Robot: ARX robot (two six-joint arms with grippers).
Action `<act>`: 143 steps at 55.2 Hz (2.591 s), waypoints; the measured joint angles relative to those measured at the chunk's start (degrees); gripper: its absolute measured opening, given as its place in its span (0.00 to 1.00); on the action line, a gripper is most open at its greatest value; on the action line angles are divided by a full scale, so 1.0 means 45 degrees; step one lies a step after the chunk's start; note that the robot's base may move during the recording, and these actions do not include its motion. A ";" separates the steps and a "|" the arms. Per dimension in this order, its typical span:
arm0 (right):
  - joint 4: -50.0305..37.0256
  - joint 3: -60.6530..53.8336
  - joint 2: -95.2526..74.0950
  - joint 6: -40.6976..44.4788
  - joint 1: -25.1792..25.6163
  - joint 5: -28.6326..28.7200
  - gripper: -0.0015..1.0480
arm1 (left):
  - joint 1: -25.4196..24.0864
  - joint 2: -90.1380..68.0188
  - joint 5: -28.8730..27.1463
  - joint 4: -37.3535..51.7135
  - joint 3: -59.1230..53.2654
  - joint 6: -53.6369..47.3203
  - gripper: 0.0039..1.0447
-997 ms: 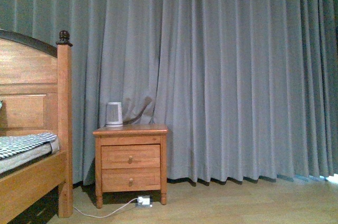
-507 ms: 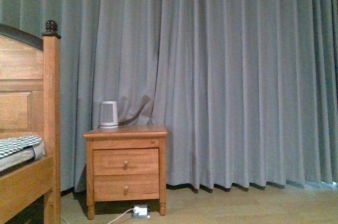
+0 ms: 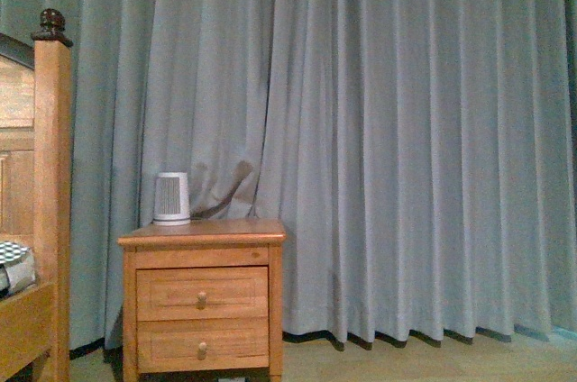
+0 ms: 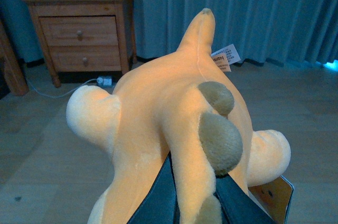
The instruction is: Put away toys
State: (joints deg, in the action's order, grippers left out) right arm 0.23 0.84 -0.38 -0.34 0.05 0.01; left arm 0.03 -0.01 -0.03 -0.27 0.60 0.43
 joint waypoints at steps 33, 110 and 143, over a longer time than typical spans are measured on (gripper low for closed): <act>0.0000 0.0000 0.0000 0.0000 0.0000 -0.0005 0.06 | 0.0000 0.0000 0.0000 0.0000 0.0000 -0.0005 0.94; 0.0000 0.0000 0.0000 0.0000 -0.0015 0.0068 0.06 | -0.0005 -0.0010 -0.0005 0.0000 0.0000 -0.0005 0.94; 0.0000 0.0000 0.0005 0.0005 -0.0015 -0.0039 0.06 | -0.0005 -0.0005 0.0000 0.0000 0.0000 -0.0005 0.94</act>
State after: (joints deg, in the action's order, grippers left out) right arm 0.23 0.84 -0.36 -0.32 -0.01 -0.16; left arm 0.01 -0.03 -0.03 -0.27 0.60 0.40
